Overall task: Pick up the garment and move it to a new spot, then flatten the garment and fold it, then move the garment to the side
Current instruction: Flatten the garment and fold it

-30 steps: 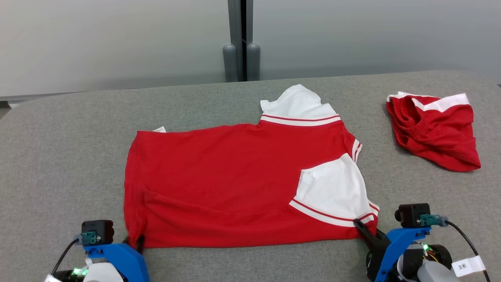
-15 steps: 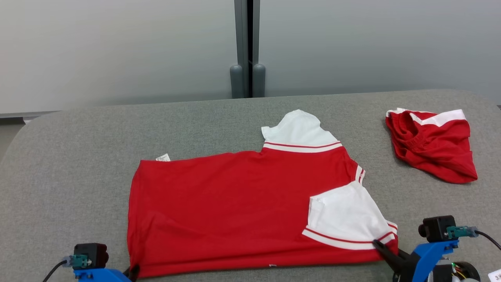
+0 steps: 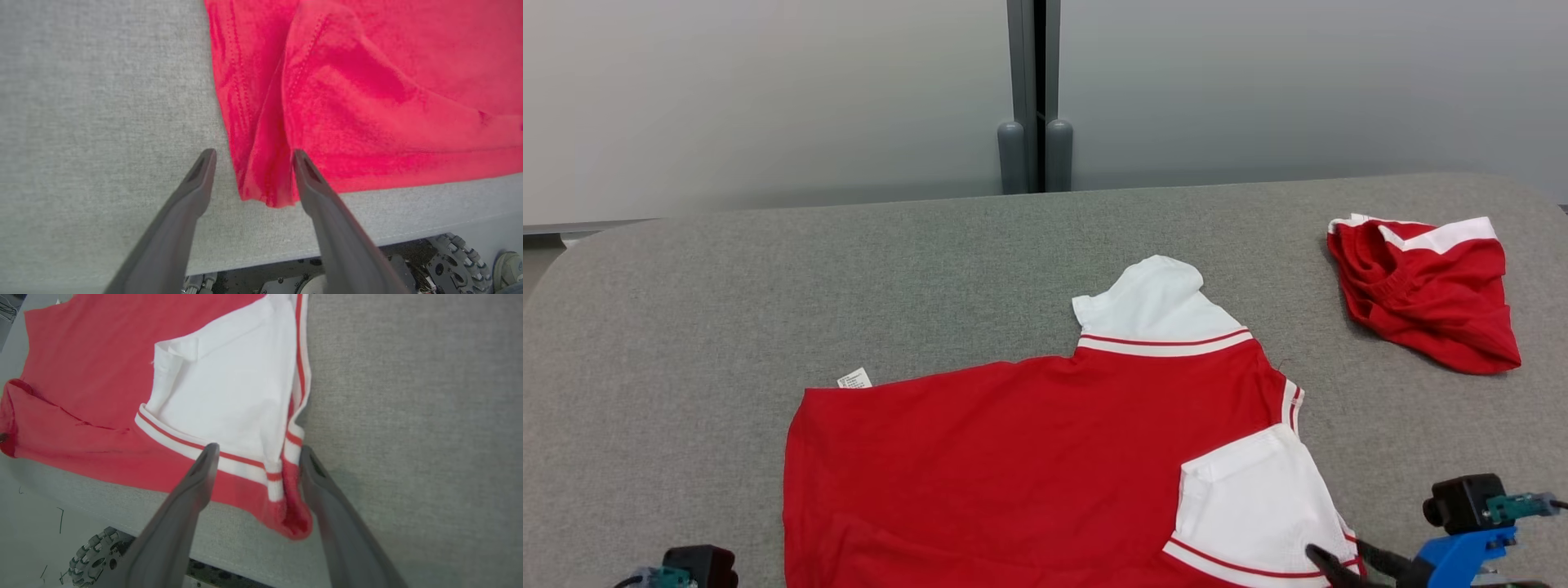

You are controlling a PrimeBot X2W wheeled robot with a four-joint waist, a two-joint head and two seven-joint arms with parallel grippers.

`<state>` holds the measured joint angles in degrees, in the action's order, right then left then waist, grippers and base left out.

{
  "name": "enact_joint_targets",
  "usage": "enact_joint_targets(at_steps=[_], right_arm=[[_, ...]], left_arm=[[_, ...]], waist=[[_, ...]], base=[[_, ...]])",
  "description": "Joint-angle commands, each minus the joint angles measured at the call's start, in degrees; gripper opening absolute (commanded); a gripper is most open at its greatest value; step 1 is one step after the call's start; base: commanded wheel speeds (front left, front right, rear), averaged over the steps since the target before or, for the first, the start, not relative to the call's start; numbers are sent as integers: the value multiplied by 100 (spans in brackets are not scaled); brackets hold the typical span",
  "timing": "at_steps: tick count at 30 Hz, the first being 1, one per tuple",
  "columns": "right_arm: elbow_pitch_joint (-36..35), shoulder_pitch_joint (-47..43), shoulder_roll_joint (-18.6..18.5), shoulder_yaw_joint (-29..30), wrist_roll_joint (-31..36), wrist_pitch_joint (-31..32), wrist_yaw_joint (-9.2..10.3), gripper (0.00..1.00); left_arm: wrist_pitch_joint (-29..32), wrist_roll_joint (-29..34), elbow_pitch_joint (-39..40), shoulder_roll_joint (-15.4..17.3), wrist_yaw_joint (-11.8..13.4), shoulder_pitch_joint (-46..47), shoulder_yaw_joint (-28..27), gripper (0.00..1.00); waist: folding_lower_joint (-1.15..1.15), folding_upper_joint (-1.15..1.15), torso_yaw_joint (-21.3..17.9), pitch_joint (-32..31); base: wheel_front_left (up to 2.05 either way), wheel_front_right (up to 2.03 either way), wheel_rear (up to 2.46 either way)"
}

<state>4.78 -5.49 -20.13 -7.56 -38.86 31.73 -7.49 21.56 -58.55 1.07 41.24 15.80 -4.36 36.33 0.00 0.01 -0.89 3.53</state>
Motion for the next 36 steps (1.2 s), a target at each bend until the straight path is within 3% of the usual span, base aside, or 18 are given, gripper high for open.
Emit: enact_joint_targets(at_steps=[1,6,11,16,22,36], right_arm=[[-185,-58,33,119,109,20,-1,100],[-660,283,181,445,373,-260,-1,100],[-417,1246,446,491,720,-686,-1,100],[242,2329,550,254,892,-1169,-1,100],[1529,3737,429,-257,1034,-1494,-1,100],[3969,5900,228,-1388,509,-1417,-1,100]], left_arm=[[-76,83,67,72,40,142,-68,100],[-600,500,200,176,151,571,-362,100],[-1095,875,49,18,194,1169,-546,100],[-1071,984,-459,-210,-158,1704,-351,100],[-784,1082,-1256,-534,-684,2541,-46,100],[-638,1185,-2235,-945,-1326,3648,201,100]], waist=[[0,-1,8,8],[0,-1,21,113],[0,-1,-2,455],[0,-1,63,799],[0,-1,260,1295],[0,-1,567,2016]], base=[[0,0,0],[0,0,0],[0,0,0],[0,0,0],[0,0,0],[0,0,0]])
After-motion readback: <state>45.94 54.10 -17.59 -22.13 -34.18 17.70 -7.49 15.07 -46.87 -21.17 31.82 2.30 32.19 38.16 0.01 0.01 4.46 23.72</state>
